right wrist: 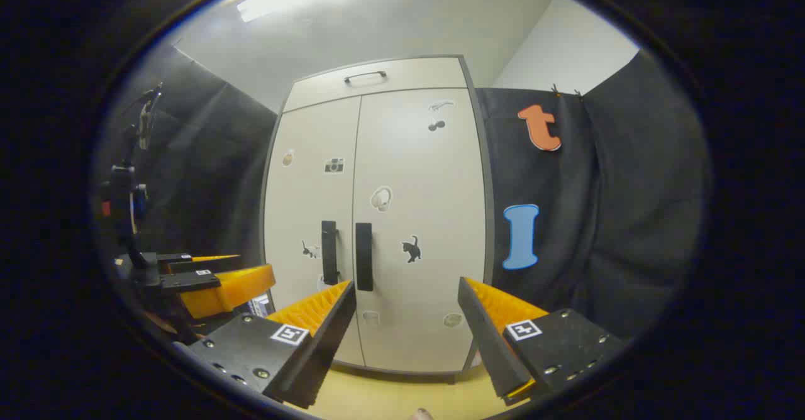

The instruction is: Open the right door of the double-door shoe cabinet with the right hand, and open the left door with the left hand.

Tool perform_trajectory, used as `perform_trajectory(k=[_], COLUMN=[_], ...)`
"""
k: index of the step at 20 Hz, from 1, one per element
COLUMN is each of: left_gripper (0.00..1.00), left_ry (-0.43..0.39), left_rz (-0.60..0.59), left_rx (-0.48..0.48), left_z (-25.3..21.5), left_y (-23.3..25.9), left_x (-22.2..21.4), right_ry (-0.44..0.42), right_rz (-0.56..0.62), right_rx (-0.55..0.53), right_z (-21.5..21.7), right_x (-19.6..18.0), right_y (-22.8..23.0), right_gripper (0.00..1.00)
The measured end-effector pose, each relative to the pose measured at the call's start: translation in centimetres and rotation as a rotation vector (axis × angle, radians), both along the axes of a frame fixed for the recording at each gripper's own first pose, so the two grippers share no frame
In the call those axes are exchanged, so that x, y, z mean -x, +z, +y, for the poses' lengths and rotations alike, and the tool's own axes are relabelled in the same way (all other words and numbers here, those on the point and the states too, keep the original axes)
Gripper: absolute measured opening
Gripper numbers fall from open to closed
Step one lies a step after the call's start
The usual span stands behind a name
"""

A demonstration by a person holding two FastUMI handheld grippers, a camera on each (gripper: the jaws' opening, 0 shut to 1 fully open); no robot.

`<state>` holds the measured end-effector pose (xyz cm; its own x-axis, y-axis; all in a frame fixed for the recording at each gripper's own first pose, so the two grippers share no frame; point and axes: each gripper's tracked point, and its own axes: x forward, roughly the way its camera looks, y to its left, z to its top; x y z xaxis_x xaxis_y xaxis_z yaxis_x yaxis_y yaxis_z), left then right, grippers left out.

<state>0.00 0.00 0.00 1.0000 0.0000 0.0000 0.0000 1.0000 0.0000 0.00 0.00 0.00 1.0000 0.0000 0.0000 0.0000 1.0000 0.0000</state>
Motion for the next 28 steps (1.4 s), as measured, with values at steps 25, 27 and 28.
perform_trajectory(k=[25, 27, 28], left_gripper=[0.95, 0.91, 0.95], left_ry=[-0.057, -0.065, -0.064], left_rz=[-0.006, -0.01, -0.01], left_rx=[0.033, 0.037, 0.033], left_z=[3.1, 3.1, 3.3], left_y=[0.0, 0.1, 0.2], left_x=[-3.2, -3.2, -3.2], right_ry=[0.015, 0.029, 0.035], right_rz=[0.044, 0.048, 0.051], right_rx=[0.003, 0.005, 0.006], right_z=[3.6, 4.2, 4.6], right_x=[-4.6, -5.2, -5.6], right_y=[-2.1, -2.3, -2.4], right_gripper=[0.98, 0.98, 0.94])
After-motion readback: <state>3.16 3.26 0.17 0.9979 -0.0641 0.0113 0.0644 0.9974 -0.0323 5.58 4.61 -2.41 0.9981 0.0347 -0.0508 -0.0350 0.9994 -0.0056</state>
